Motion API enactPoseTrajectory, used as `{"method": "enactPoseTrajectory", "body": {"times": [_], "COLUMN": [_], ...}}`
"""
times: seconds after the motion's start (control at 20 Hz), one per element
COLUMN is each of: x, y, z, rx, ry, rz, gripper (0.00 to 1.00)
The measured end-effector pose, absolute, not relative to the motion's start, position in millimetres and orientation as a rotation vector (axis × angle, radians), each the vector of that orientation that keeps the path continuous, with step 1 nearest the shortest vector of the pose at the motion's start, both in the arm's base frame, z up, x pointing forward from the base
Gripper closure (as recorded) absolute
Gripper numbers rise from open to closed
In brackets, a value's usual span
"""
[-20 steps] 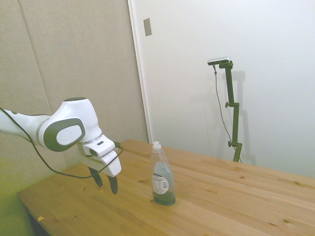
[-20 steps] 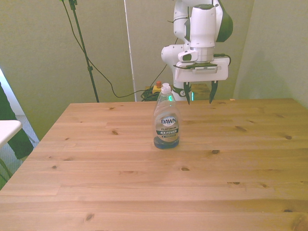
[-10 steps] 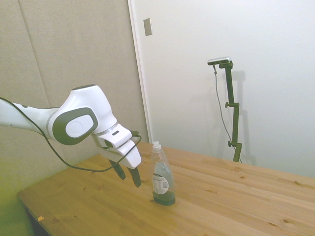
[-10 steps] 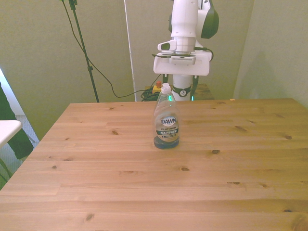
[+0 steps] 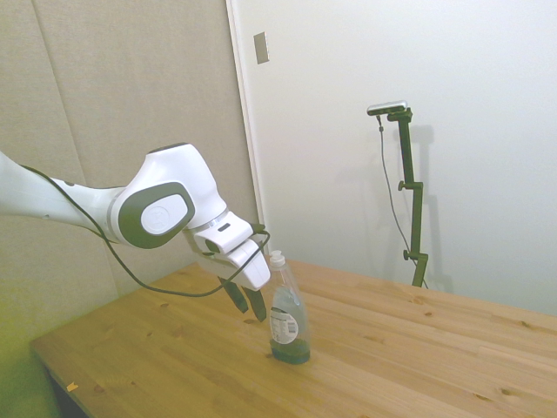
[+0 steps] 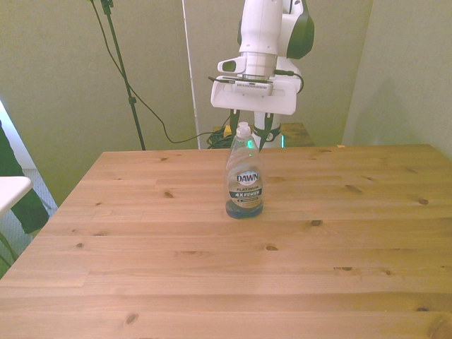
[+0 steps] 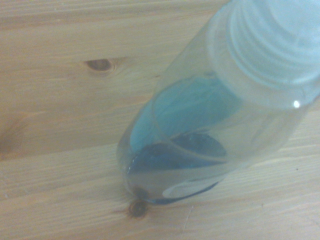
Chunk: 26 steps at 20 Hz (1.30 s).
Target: Knock down the dish soap
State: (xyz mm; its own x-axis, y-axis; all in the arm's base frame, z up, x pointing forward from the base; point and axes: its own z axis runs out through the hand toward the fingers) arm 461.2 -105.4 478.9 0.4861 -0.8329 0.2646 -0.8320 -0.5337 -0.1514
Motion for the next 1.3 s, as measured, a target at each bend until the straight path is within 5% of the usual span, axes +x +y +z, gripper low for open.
{"method": "enactPoseTrajectory", "body": {"times": [0.75,1.3], "x": [516.7,601.8], "y": [-121.0,-110.6], "z": [490.7,489.4], "rx": [-2.608,-2.457], "ry": [1.672,1.771], "rz": [-0.577,-0.634], "gripper": [1.00,1.00]}}
